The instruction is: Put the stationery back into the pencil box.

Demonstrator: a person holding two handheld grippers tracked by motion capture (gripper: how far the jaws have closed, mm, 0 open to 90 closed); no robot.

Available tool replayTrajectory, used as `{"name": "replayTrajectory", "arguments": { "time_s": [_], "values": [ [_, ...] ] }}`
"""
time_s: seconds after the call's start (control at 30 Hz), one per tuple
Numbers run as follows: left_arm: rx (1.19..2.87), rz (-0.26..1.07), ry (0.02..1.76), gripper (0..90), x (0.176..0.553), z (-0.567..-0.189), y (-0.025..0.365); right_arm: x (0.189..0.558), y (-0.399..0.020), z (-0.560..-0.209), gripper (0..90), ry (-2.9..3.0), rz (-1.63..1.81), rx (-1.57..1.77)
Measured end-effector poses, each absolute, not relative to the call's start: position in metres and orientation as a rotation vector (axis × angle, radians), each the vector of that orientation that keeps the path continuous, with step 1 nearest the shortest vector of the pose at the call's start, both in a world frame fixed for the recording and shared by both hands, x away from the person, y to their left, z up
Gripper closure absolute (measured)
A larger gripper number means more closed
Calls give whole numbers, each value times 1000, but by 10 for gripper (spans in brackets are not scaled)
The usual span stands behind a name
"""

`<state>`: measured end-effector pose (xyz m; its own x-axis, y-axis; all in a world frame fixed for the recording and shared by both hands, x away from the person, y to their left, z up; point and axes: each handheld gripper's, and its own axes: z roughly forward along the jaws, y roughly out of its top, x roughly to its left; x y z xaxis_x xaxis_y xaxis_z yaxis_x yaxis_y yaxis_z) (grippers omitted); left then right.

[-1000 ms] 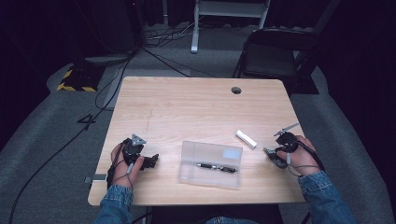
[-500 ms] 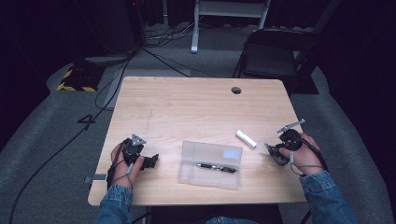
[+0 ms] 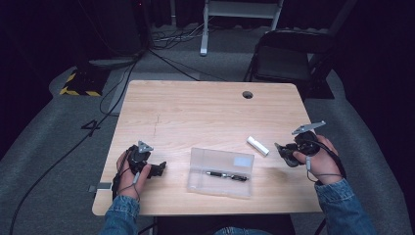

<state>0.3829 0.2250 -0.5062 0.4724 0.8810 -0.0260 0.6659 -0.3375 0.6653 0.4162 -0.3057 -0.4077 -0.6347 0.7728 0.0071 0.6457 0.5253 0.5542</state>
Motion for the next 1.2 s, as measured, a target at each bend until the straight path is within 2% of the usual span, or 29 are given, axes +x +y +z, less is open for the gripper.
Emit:
{"name": "replayTrajectory", "arguments": {
  "time_s": [0.67,1.2],
  "values": [
    [2099,466,1294,3,382,-506,224,398,-267,-381,532,2574,930,977],
    [2099,465,1294,2,382,-506,224,383,-230,-382,532,2662,985,812]
  ]
}}
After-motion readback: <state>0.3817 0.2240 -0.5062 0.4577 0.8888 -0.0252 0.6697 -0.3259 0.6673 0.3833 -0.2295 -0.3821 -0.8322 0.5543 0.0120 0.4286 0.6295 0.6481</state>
